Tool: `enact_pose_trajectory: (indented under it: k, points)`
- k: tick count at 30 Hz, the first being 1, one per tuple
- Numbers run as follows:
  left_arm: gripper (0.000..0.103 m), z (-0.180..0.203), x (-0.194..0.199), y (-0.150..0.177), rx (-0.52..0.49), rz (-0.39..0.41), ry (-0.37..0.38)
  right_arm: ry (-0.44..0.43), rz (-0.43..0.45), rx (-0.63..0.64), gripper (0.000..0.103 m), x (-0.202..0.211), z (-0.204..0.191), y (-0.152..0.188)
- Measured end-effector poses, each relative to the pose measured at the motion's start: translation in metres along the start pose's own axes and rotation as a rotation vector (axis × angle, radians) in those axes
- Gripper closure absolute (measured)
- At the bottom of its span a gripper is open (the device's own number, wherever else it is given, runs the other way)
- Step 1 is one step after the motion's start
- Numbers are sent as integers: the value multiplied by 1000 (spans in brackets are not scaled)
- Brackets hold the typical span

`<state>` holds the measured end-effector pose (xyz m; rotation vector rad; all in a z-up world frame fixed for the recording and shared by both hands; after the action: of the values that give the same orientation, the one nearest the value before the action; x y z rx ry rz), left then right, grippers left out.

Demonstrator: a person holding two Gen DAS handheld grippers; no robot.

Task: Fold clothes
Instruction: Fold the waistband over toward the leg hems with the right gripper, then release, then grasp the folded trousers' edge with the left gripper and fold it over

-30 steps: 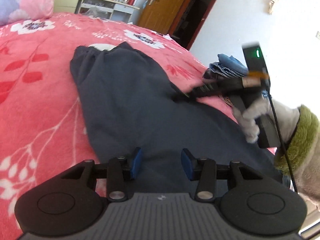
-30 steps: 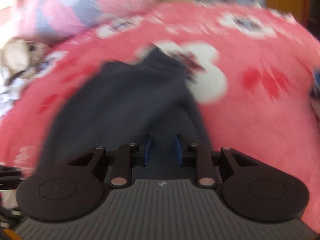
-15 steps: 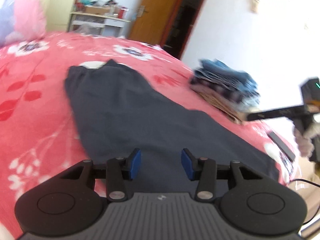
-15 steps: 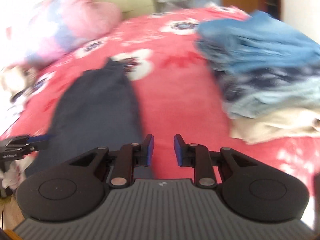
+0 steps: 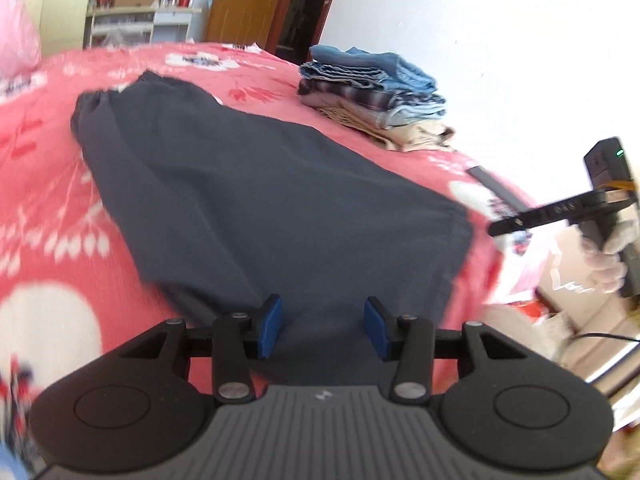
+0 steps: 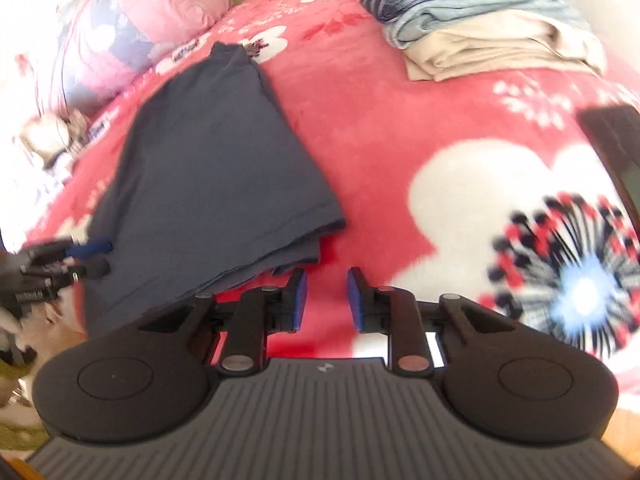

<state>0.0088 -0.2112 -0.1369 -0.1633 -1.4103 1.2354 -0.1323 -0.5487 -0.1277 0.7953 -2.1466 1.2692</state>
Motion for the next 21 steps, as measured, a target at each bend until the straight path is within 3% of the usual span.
enact_pose_trajectory:
  k: [5, 8, 14, 21]
  points:
    - [52, -9, 23, 22, 188, -33, 28, -153, 154, -166, 73, 18, 14, -21]
    - [51, -13, 24, 33, 254, -42, 28, -165, 191, -223, 70, 3, 23, -34]
    - [46, -23, 12, 39, 380, -18, 39, -223, 102, -342, 67, -50, 42, -33]
    - [47, -17, 3, 52, 483, -58, 130, -347, 54, -378, 67, -40, 25, -4]
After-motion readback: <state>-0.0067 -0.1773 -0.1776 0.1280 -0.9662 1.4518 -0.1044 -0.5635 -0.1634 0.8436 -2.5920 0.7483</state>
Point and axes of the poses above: each gripper's, at about its wrist camera, not at the fingertips, and x roughly against the way its jaws point, z to its right, y to its underside, the point moved 7 cm from there along -x, roughly the way its jaws point, and after that the axes turned 4 degrees about -y, right-handed, at the moved point
